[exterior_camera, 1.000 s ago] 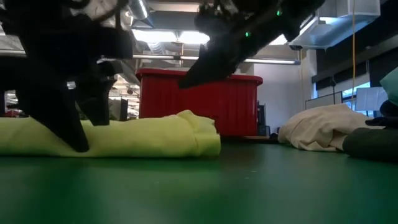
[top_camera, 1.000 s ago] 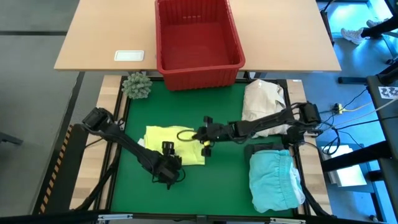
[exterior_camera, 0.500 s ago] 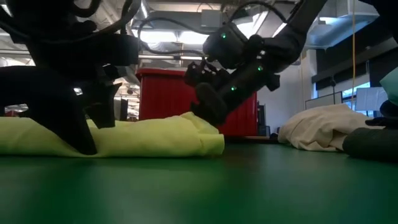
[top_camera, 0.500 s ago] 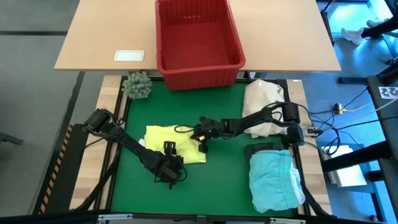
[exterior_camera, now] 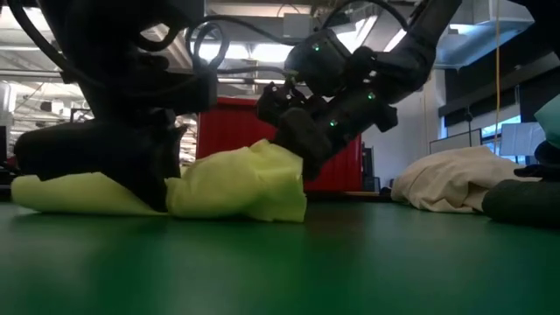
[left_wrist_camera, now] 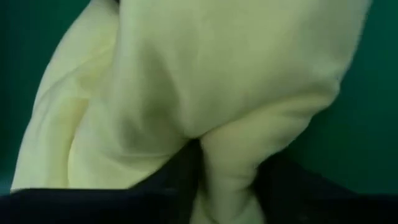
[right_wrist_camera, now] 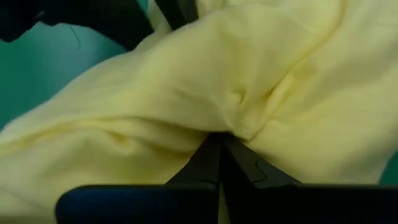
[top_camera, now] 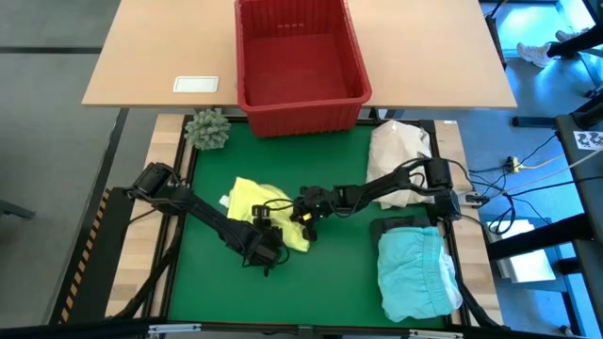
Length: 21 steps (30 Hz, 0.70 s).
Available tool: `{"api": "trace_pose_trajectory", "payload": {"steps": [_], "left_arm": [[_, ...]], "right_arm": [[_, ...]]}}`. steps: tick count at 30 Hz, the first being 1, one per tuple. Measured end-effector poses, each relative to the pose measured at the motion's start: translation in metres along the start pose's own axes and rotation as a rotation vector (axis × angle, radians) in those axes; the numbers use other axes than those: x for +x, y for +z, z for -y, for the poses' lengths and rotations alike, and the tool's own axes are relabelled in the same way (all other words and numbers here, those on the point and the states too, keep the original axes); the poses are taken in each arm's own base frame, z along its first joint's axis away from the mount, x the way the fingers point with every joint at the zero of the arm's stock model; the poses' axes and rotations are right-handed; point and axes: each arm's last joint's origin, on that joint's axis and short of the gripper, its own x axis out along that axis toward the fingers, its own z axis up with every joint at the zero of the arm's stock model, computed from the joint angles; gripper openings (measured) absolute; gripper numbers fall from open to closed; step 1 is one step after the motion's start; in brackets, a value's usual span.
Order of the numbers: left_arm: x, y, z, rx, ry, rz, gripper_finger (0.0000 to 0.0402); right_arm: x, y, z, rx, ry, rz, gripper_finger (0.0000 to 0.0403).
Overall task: Fold Laundry from Bin
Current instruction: Put the yellow shirt into the red bin
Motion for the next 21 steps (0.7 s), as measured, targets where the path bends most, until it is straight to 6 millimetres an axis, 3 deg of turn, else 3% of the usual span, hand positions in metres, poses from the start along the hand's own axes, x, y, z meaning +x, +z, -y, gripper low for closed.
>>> {"api": "trace_pose_trajectory", "payload": {"steps": [4, 10, 15, 21], "left_arm": [[0.000, 0.000, -0.001, 0.017, -0.002, -0.003, 0.0028], [-0.011, 0.000, 0.001, 0.070, -0.024, -0.049, 0.0022], [-0.047, 0.016, -0.002, 0.100, -0.026, -0.051, 0.0022], [-0.079, 0.033, -0.014, 0.108, -0.022, -0.032, 0.0022]], "right_arm": [[-0.005, 0.001, 0.001, 0.009, -0.065, -0.030, 0.0012], [-0.035, 0.020, -0.002, 0.004, -0.208, -0.049, 0.0012], [-0.077, 0.047, -0.010, -0.026, -0.289, -0.009, 0.0012], [-0.116, 0.078, -0.039, -0.068, -0.247, 0.154, 0.0012]]}}
